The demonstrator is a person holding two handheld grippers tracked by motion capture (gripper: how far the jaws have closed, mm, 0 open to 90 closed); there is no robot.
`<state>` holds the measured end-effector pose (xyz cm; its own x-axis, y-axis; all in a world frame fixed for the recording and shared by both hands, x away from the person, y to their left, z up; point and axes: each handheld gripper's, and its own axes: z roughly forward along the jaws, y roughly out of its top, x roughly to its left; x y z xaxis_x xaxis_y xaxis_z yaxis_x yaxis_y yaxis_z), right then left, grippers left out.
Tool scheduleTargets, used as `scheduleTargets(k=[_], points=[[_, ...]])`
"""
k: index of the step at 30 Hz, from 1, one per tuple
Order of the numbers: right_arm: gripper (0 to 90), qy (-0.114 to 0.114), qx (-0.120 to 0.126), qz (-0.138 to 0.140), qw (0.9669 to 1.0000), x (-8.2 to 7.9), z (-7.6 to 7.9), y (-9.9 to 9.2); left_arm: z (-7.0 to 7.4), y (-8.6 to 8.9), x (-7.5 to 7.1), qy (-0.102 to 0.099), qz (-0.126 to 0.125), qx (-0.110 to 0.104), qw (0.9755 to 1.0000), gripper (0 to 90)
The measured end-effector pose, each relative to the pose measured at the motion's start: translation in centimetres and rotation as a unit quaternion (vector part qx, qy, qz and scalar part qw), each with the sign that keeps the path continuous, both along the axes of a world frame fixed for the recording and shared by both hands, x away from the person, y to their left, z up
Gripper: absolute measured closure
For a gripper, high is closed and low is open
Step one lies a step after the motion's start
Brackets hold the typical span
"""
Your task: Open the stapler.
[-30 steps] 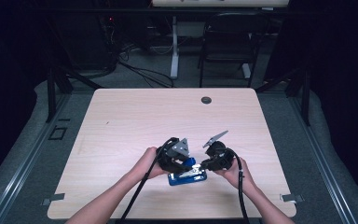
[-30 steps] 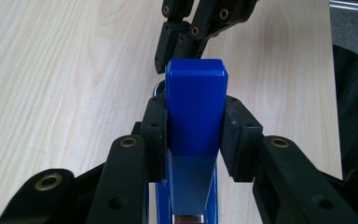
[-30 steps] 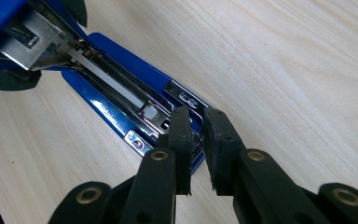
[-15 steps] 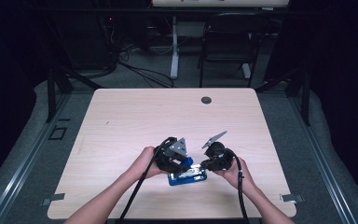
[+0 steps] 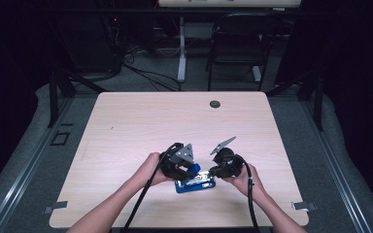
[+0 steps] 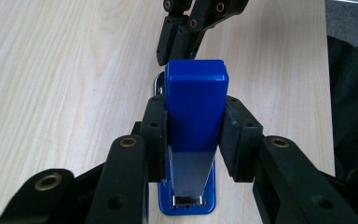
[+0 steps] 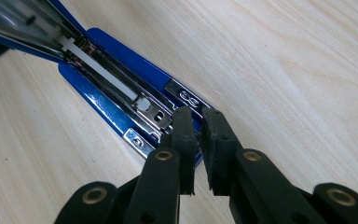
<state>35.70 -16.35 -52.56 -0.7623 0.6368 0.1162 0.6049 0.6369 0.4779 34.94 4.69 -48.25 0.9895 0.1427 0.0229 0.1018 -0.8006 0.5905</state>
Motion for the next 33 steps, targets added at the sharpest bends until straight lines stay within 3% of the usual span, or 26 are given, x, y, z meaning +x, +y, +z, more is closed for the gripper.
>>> scheduleTargets(k=[33], points=[[84.8,0.008,0.001,-0.01,0.9999,0.0,-0.1,0.2,0.3,1.8,-0.4,0.006,0.008,-0.003,0.9999,66.0]])
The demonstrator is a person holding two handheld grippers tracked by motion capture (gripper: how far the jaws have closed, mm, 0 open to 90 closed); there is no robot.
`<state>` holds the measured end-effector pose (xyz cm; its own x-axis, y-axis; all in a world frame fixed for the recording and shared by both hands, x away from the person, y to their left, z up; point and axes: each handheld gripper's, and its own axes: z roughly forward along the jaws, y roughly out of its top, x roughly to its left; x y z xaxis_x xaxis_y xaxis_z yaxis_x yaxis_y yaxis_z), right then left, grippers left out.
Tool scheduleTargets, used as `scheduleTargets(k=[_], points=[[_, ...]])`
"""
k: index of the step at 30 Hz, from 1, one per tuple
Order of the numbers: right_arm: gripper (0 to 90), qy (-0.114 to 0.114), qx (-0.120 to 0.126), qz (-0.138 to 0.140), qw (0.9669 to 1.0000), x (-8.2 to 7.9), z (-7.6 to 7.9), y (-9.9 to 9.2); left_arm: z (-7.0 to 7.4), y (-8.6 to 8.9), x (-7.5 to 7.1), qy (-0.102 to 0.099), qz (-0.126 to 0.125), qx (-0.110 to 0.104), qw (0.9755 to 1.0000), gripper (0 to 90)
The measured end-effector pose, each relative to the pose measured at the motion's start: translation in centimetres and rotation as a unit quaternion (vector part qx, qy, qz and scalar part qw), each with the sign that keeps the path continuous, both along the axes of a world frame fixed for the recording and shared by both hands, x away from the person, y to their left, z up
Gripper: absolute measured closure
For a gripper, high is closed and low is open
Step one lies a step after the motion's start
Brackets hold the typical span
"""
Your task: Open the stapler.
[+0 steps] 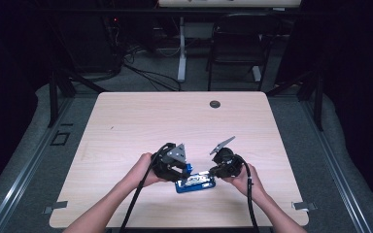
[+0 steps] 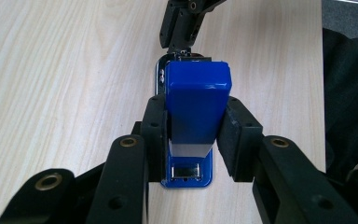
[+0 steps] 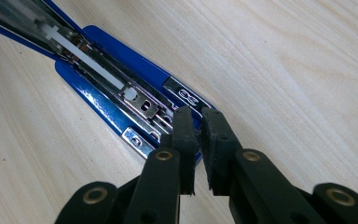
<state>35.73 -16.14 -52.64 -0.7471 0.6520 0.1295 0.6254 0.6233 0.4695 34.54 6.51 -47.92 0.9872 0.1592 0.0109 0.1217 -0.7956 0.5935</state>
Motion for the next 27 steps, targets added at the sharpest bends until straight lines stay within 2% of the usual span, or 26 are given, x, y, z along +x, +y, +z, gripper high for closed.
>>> scheduleTargets(k=[6,14,17,18,19,20,21,22,23,24,27], points=[[85.0,-0.001,-0.003,0.003,1.0,0.0,0.0,0.0,0.1,0.2,0.0,0.001,0.002,0.003,1.0,66.1],[85.0,-0.004,-0.007,0.0,1.0,0.0,0.0,0.1,-0.1,2.0,-0.1,0.009,0.005,-0.005,0.9999,66.1],[85.0,-0.005,-0.006,0.0,1.0,0.0,0.0,0.1,-0.4,2.7,-0.3,0.009,0.007,0.002,0.9999,66.4],[85.0,-0.003,-0.008,0.0,1.0,0.0,0.0,0.1,-0.7,2.8,-0.3,0.008,0.006,0.016,0.9998,66.6],[85.1,-0.002,-0.015,-0.001,0.9999,0.0,-0.1,0.2,-0.9,2.9,-0.4,0.005,0.008,0.03,0.9995,69.4],[85.1,-0.002,-0.015,0.0,0.9999,0.0,-0.3,0.2,-1.7,3.3,-0.4,-0.011,0.026,0.029,0.9992,86.7],[85.4,-0.001,-0.02,0.001,0.9998,0.0,-0.3,0.2,-2.2,3.6,-0.2,-0.003,0.031,0.024,0.9992,89.3],[85.3,-0.001,-0.019,0.001,0.9998,0.1,-0.3,0.1,-2.6,3.7,0.0,0.005,0.035,0.025,0.999,88.6],[85.3,0.003,-0.018,0.004,0.9998,0.2,-0.3,0.0,-2.7,3.7,0.2,0.012,0.039,0.03,0.9987,82.8],[85.3,0.003,-0.015,0.0,0.9999,0.2,-0.3,0.1,-2.9,3.6,0.3,0.017,0.04,0.024,0.9987,81.3],[85.2,0.005,-0.012,-0.002,0.9999,0.2,-0.4,0.1,-3.0,2.9,0.2,0.022,0.032,0.022,0.999,75.5]])
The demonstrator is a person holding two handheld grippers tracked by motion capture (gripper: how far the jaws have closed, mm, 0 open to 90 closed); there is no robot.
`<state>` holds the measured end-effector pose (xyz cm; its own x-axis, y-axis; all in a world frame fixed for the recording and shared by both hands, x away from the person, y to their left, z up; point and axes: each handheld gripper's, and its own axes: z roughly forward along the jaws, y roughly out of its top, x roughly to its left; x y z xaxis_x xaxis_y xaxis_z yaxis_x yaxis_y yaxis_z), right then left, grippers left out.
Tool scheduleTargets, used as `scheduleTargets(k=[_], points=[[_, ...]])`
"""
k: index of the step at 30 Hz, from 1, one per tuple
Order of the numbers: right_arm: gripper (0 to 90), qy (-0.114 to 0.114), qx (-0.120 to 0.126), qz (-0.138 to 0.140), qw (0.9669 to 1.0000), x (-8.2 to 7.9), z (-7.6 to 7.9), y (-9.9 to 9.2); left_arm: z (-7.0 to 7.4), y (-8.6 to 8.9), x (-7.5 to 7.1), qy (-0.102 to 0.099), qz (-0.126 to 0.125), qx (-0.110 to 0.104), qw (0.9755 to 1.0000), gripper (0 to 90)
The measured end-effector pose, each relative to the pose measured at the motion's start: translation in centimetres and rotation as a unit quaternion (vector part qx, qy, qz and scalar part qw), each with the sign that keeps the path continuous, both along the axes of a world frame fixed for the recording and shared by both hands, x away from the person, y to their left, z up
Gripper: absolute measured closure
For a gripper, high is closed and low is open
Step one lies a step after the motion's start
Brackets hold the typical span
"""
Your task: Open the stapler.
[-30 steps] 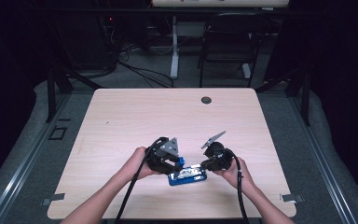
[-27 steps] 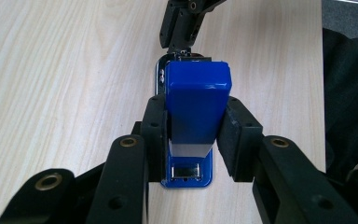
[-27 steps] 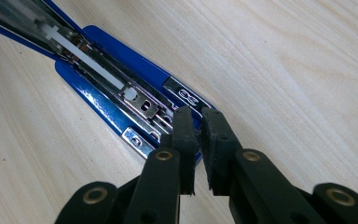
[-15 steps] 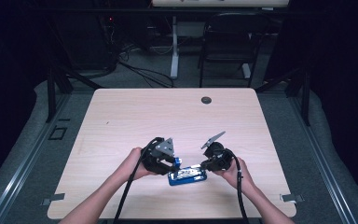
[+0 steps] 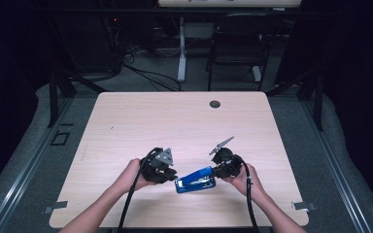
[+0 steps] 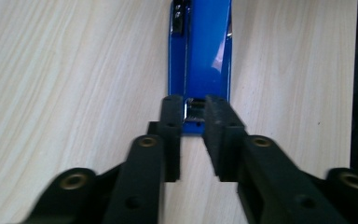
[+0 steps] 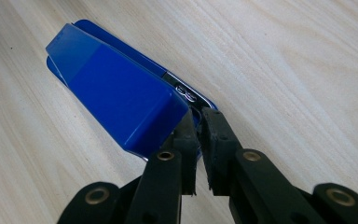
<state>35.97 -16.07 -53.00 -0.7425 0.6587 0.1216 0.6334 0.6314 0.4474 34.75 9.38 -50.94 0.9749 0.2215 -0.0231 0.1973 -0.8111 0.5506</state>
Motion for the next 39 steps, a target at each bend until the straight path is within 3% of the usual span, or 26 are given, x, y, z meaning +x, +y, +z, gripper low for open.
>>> scheduleTargets(k=[4,7,13,16,21,24,25,30,33,35,36,39], points=[[85.2,0.003,0.001,0.001,1.0,0.0,0.0,-0.1,-0.1,-1.0,-0.2,0.002,-0.004,-0.004,1.0,69.5],[85.2,0.003,0.002,0.002,1.0,0.0,0.0,-0.1,0.1,-1.9,0.0,0.003,0.007,-0.017,0.9998,61.3],[85.2,0.0,0.003,-0.003,1.0,-0.1,-0.1,0.0,0.5,-5.0,0.6,0.005,0.016,-0.038,0.9991,46.0],[85.2,-0.001,-0.006,0.005,1.0,0.0,0.0,-0.1,0.3,-6.3,0.5,0.004,0.009,-0.032,0.9995,41.5],[85.2,-0.002,0.009,-0.005,0.9999,-0.1,-0.2,0.0,-0.3,-7.3,0.6,0.003,0.017,-0.028,0.9995,38.1],[85.2,-0.001,0.008,-0.005,1.0,-0.1,-0.2,0.0,-0.5,-8.1,0.9,0.005,0.014,-0.027,0.9995,38.0],[85.2,-0.002,-0.003,0.001,1.0,0.0,-0.1,-0.1,-0.5,-8.4,0.9,0.006,0.011,-0.023,0.9997,38.1],[85.2,0.001,0.004,-0.002,1.0,0.0,-0.1,-0.1,-0.9,-9.8,0.9,0.003,0.002,-0.013,0.9999,43.1],[85.2,0.0,0.017,-0.007,0.9998,-0.1,-0.2,-0.1,-1.3,-10.0,1.0,0.002,0.0,-0.003,1.0,49.7],[85.2,0.0,0.011,-0.004,0.9999,0.0,-0.2,-0.2,-1.5,-10.0,1.0,-0.001,0.0,0.0,1.0,58.2],[85.2,0.003,0.019,-0.009,0.9998,-0.1,-0.2,-0.1,-1.5,-9.9,1.0,-0.008,0.003,-0.001,1.0,62.1],[85.2,0.003,0.016,-0.007,0.9998,-0.1,-0.2,-0.1,-1.4,-9.7,1.0,-0.008,0.001,-0.007,0.9999,65.2]])
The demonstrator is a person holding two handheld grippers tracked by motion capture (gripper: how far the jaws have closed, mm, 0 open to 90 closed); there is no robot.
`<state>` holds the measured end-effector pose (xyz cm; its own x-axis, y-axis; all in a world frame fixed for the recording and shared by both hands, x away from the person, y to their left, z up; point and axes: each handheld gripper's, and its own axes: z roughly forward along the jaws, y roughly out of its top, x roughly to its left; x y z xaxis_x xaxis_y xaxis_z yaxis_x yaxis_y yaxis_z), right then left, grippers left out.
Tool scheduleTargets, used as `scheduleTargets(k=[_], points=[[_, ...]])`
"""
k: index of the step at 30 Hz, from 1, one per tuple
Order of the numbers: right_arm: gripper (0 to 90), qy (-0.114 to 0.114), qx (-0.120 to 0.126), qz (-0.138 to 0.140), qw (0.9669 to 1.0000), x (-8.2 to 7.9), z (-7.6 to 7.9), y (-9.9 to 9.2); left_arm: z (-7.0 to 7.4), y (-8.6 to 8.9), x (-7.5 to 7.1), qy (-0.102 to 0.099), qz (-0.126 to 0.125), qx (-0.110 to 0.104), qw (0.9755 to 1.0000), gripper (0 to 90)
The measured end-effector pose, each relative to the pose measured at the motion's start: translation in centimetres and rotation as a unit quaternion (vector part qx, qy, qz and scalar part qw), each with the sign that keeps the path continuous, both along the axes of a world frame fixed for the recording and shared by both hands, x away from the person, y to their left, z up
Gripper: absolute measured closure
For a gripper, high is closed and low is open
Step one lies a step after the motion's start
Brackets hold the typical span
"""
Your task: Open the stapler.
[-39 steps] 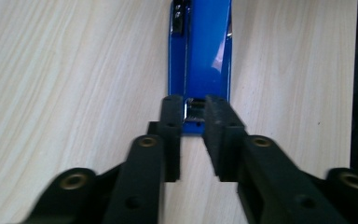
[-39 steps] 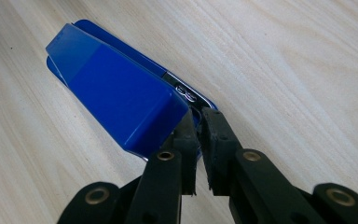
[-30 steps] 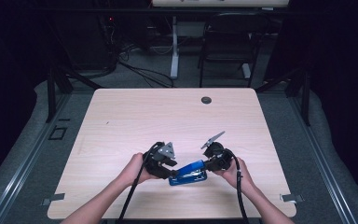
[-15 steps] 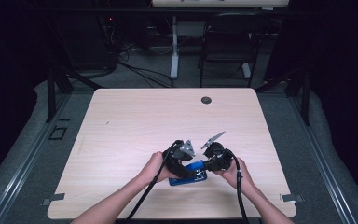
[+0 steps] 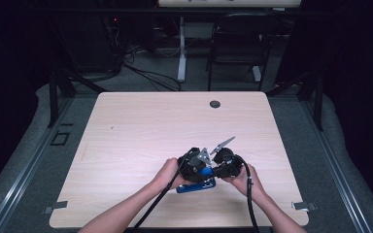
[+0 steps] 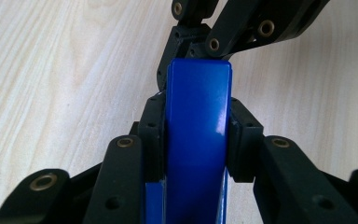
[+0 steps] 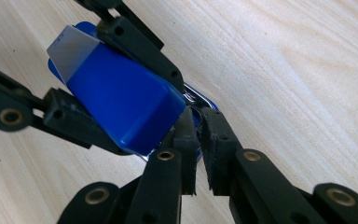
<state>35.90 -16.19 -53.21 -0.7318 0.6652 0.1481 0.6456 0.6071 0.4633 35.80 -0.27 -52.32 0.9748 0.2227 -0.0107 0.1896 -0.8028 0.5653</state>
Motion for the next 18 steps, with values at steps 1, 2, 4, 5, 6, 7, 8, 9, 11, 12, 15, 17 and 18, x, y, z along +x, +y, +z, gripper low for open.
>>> scheduleTargets(k=[1,2,4,5,6,7,8,9,11,12,15,17,18], points=[[85.2,0.0,0.0,0.0,1.0,0.0,0.0,0.0,0.1,0.1,0.0,-0.002,-0.002,0.0,1.0,65.4],[85.2,-0.001,-0.001,0.0,1.0,0.0,0.0,0.0,0.2,0.2,0.0,-0.002,-0.006,-0.001,1.0,65.5],[85.3,-0.002,-0.015,0.007,0.9999,0.0,0.1,0.0,0.4,0.5,-0.1,-0.007,-0.008,-0.004,0.9999,65.7],[85.3,-0.003,-0.016,0.008,0.9998,0.0,0.1,0.0,0.6,0.6,-0.1,-0.006,-0.007,-0.007,0.9999,65.8],[85.3,-0.005,-0.008,0.0,1.0,-0.1,0.1,0.1,0.7,0.8,-0.1,-0.005,-0.008,-0.008,0.9999,65.8],[85.3,-0.006,-0.008,-0.002,0.9999,-0.1,0.0,0.2,0.8,0.9,-0.1,-0.004,-0.009,-0.009,0.9999,65.8],[85.3,-0.004,-0.022,0.01,0.9997,0.0,0.2,0.0,0.9,1.0,-0.2,-0.006,-0.008,-0.009,0.9999,65.9],[85.4,-0.007,-0.013,0.003,0.9999,-0.1,0.1,0.1,1.0,1.1,-0.3,-0.007,-0.008,-0.011,0.9999,65.9],[85.4,-0.006,-0.011,0.002,0.9999,-0.1,0.1,0.1,1.3,1.5,-0.4,-0.01,-0.009,-0.012,0.9998,65.9],[85.4,-0.007,-0.01,0.0,0.9999,-0.1,0.0,0.1,1.5,1.7,-0.4,-0.01,-0.009,-0.014,0.9998,66.0],[85.4,-0.004,-0.01,0.0,0.9999,-0.1,0.1,0.1,2.0,2.5,-0.5,-0.006,-0.009,-0.019,0.9998,66.1],[85.4,-0.005,-0.014,0.001,0.9999,-0.1,0.1,0.1,2.4,3.1,-0.7,-0.009,-0.01,-0.02,0.9997,66.1],[85.5,-0.003,-0.019,0.007,0.9998,0.0,0.2,0.1,2.5,3.4,-0.8,-0.011,-0.009,-0.022,0.9996,66.1]])
